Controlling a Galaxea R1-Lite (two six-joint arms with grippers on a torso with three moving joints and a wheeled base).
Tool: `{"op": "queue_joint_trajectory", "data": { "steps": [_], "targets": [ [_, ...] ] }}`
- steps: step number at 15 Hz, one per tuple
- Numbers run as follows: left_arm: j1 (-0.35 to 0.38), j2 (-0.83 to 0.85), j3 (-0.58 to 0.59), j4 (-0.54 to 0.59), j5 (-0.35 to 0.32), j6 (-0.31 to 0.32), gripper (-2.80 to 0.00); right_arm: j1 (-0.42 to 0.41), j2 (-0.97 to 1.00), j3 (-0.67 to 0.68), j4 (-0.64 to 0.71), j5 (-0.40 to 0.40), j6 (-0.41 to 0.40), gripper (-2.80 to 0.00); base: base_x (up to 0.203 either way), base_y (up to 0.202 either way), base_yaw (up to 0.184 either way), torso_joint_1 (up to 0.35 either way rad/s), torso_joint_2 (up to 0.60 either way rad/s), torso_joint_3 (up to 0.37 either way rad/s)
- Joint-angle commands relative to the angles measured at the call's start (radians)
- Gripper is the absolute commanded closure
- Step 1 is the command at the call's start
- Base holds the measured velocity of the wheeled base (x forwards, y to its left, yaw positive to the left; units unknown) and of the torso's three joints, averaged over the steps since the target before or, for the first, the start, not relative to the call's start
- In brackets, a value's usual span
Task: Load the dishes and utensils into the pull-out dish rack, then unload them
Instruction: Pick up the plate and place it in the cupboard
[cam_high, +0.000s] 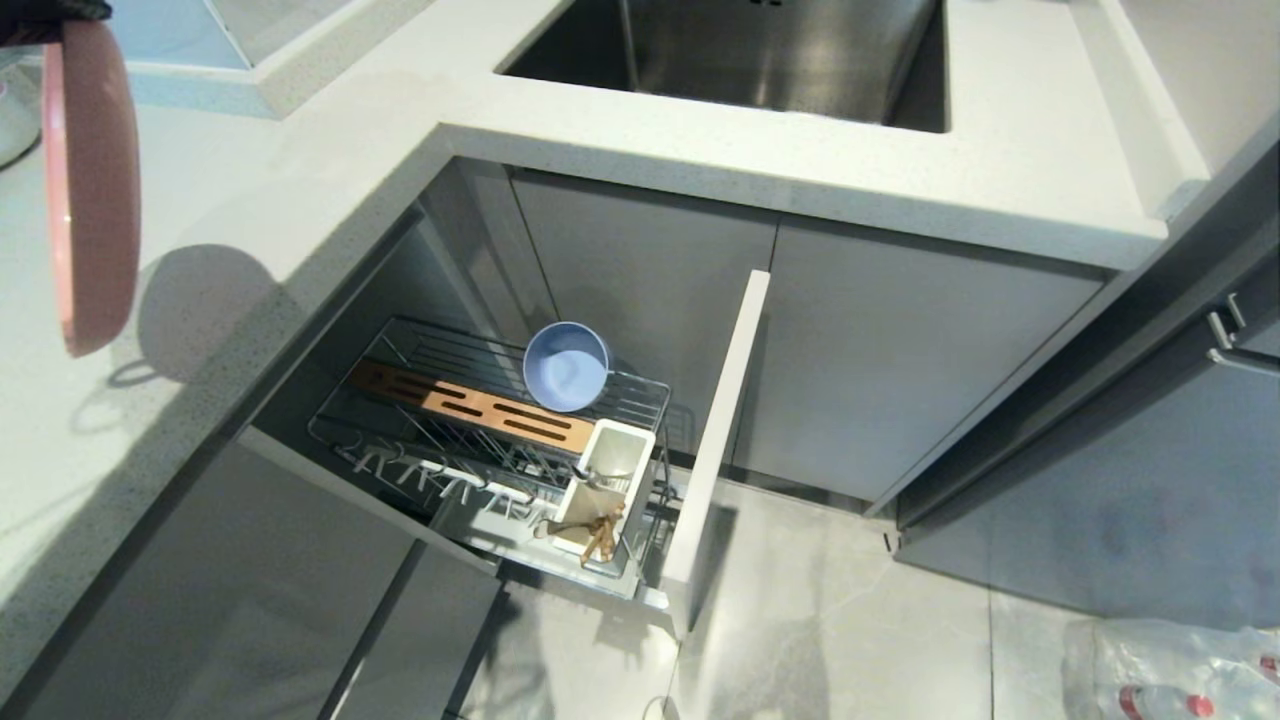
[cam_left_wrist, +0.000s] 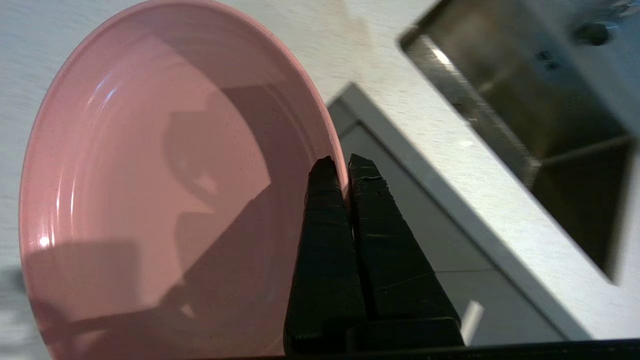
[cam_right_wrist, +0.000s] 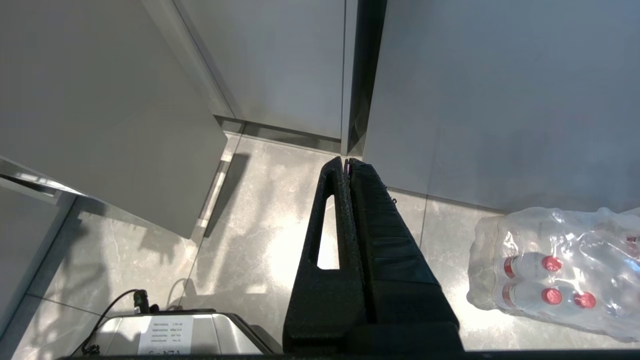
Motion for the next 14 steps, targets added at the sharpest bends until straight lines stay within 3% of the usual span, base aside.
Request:
{"op": "queue_joint_trajectory", "data": {
  "steps": [1, 4, 7, 10, 14],
  "targets": [
    [-0.059, -0.008, 0.069, -0.109, 0.005, -0.01, 0.0, 0.0, 0.0, 0.0, -0.001, 0.0, 0.0, 0.0, 0.0, 0.0, 0.0, 0.0, 0.0, 0.0],
    [-0.162, -0.007, 0.235, -0.492, 0.013, -0.017, 0.0, 0.0, 0.0, 0.0, -0.001, 0.0, 0.0, 0.0, 0.0, 0.0, 0.0, 0.0, 0.0, 0.0],
    [-0.321, 0.012, 0.329, -0.757, 0.05, -0.015, 0.0, 0.0, 0.001, 0.0, -0.001, -0.001, 0.0, 0.0, 0.0, 0.0, 0.0, 0.0, 0.0, 0.0],
    [-0.444, 0.122, 0.349, -0.922, 0.143, -0.011, 0.0, 0.0, 0.0, 0.0, -0.001, -0.001, 0.0, 0.0, 0.0, 0.0, 0.0, 0.0, 0.0, 0.0],
    [-0.48, 0.273, 0.351, -1.059, 0.337, -0.016, 0.0, 0.0, 0.0, 0.0, -0.001, 0.0, 0.0, 0.0, 0.0, 0.0, 0.0, 0.0, 0.0, 0.0]
  ]
}}
